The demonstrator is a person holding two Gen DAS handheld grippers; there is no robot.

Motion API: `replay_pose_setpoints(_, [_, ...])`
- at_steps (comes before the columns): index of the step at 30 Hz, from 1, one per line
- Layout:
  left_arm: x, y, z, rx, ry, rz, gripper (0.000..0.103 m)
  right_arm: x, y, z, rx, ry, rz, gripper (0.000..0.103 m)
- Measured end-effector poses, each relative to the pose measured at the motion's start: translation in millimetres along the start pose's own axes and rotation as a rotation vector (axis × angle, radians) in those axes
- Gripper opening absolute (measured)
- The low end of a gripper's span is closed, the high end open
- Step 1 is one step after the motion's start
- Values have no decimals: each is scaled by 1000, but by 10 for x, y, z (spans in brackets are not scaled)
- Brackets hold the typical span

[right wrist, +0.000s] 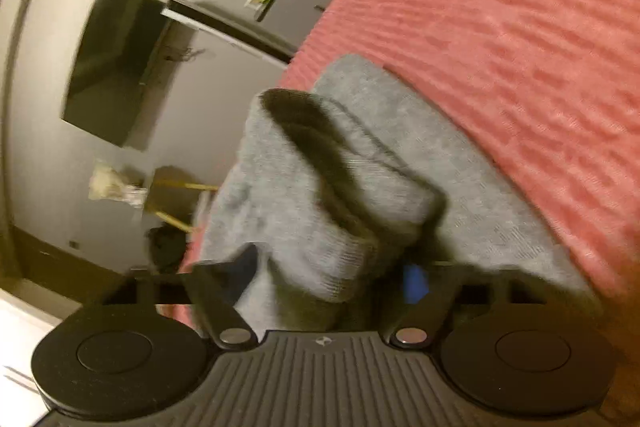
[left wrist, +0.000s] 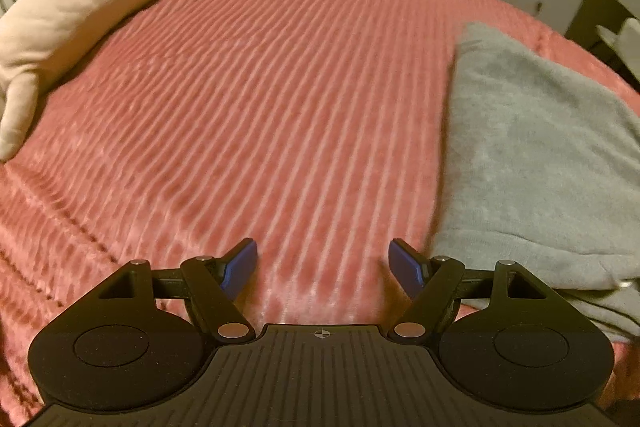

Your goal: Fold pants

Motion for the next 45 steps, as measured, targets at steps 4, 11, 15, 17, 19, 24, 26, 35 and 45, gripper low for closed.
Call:
replay_pose_setpoints(4, [153,-106,-4,48,73,-81,82,-64,-115,-1,7,28,59,42])
replay_pose_setpoints(11, [509,-113,-35,90,190,-101,83,-545,-436,-48,71,-101,111,40])
replay_pose_setpoints(15, [665,-47,-38,97,218,-78,87,-777,-621,-22,107,-170,151,40])
replay_pose_setpoints(17, [715,-83,-61,106,238,-89,85,-846,-697,-8,117,-182,176,40])
replay_pose_setpoints(19, [743,-134,-101,138,279,-97,87,-873,-732,22,114,-179,182,39])
replay_pose_setpoints(24, [836,-87,-137,123,343,-93,88,-856,-786,68,125,-173,190,38])
replay_pose_setpoints(26, [832,-27,-139,108,355,-57,89,-813,-767,62,122,-164,177,38])
replay_pose_setpoints(35, [655,46,-71,60,230,-23,89,165,-730,142,104,70,-118,58])
replay_pose_setpoints(45, [706,27,-81,86,277,13,89,253,-528,143,9,120,-33,81])
Point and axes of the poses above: each gripper's, at about its wrist camera, not at the fingertips, and y roughly the way its jaws point, x to its right, z to its top, the point moved 5 cm from there along y, roughly the way its jaws point, and after that the axes turned 8 degrees about y, right-handed, at the moved point
